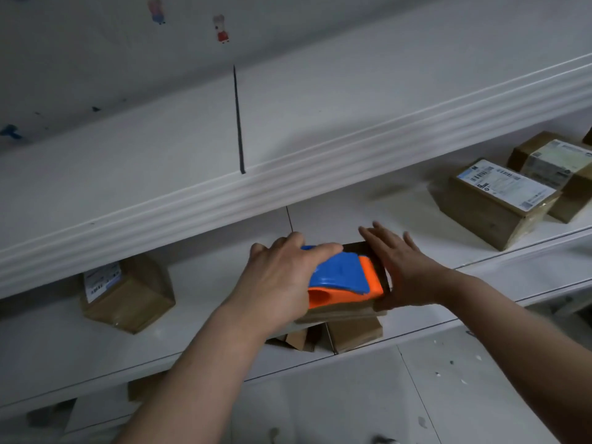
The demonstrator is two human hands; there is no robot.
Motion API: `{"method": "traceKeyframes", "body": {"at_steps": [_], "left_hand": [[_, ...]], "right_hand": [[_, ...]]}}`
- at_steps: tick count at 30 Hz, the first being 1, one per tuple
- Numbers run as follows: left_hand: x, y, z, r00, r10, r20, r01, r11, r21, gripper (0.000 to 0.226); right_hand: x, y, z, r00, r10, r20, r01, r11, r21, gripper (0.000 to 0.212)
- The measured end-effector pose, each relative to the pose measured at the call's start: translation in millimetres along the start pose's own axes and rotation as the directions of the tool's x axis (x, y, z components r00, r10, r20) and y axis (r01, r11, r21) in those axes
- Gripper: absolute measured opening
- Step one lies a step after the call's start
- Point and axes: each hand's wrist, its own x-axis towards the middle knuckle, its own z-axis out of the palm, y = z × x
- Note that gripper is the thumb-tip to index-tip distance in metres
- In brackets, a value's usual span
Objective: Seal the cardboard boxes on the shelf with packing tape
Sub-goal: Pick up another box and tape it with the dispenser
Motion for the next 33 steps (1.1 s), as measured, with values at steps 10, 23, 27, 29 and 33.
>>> {"method": "traceKeyframes", "body": {"at_steps": [10,23,27,29,33], "left_hand": [[-1.7,-63.9,-7.2,0.996,-0.052,0.071,0.054,0.998,-0.032,0.093],[-31.9,-176.5,43.3,0.987,-0.122,0.104,0.149,0.935,-0.322,0.106],[-37.0,-173.9,40.4,0.989,-0.114,0.094,0.136,0.952,-0.275,0.098],[-39.6,-170.1,40.1,0.991,-0.104,0.083,0.123,0.956,-0.266,0.1],[-47.4,-161.0,43.3,0.99,-0.115,0.079,0.132,0.955,-0.264,0.1]], "right_hand": [[6.8,8.8,9.7,0.999,0.007,-0.041,-0.008,1.0,-0.029,0.124],[11.0,-4.0,5.8,0.994,0.095,0.062,-0.084,0.982,-0.172,0.124],[15.0,-37.0,11.8,0.996,0.075,0.048,-0.046,0.896,-0.442,0.123],[20.0,-55.6,24.7,1.0,-0.013,0.001,0.011,0.86,-0.51,0.131],[28.2,-63.0,38.6,0.998,-0.068,0.003,0.057,0.825,-0.562,0.13]]}}
